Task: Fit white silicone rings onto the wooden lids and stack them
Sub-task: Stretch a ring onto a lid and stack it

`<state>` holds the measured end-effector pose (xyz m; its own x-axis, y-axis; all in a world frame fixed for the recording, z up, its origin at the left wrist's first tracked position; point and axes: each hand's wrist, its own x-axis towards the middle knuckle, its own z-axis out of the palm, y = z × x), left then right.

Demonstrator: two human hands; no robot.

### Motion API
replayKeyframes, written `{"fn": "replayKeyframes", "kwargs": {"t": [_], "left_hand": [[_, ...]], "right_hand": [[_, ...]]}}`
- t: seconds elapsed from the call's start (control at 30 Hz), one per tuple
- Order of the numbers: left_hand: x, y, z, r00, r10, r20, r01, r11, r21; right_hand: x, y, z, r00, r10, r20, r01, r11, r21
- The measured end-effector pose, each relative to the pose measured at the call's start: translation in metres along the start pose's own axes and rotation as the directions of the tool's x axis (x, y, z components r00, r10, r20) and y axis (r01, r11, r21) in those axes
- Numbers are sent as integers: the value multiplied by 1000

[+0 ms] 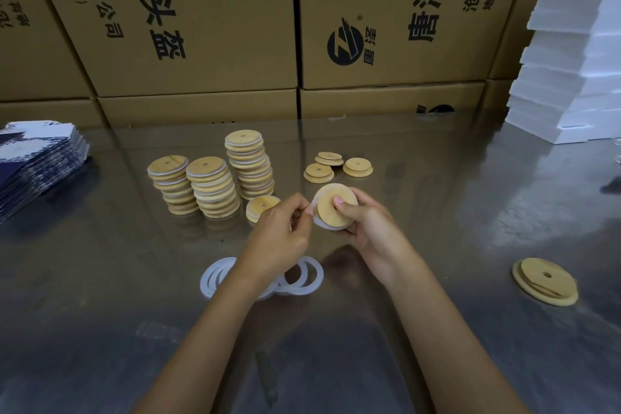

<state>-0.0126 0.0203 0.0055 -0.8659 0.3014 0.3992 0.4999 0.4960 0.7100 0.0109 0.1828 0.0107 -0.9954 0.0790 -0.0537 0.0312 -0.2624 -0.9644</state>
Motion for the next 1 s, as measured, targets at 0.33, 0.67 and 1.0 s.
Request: {"fn": "replayKeyframes", "kwargs": {"t": [0.33, 0.67, 1.0], "left_hand": [[-2, 7, 10, 995, -100, -30, 93, 977, -193], [1, 2, 4, 972, -156, -174, 144, 987, -76], [-2, 2, -3, 977, -80, -199, 107, 986, 126]], "right_hand": [[2, 2, 1, 996, 70, 56, -80, 974, 213], [4, 6, 4, 995, 89, 52, -97, 981, 167], [1, 4, 4, 993, 73, 89, -80, 994, 74]]}}
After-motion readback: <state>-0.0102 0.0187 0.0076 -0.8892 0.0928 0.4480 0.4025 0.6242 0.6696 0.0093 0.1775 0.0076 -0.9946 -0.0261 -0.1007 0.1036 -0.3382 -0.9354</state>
